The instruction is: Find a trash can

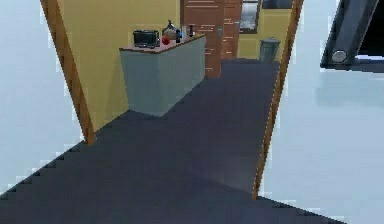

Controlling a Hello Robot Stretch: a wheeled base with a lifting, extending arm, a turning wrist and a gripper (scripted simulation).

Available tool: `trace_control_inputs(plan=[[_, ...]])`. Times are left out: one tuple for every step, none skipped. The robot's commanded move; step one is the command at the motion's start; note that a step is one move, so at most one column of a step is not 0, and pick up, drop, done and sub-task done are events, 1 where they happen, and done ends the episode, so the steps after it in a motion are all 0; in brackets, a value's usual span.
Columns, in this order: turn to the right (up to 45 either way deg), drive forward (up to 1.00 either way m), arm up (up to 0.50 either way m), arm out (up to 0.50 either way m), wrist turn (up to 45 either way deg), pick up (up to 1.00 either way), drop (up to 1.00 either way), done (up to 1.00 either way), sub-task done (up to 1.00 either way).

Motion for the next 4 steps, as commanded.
trace_control_inputs(plan=[[0.0,1.00,0.00,0.00,0.0,0.00,0.00,0.00,0.00],[12.0,0.00,0.00,0.00,0.0,0.00,0.00,0.00,0.00],[0.0,0.15,0.00,0.00,0.0,0.00,0.00,0.00,0.00],[12.0,0.00,0.00,0.00,0.0,0.00,0.00,0.00,0.00]])
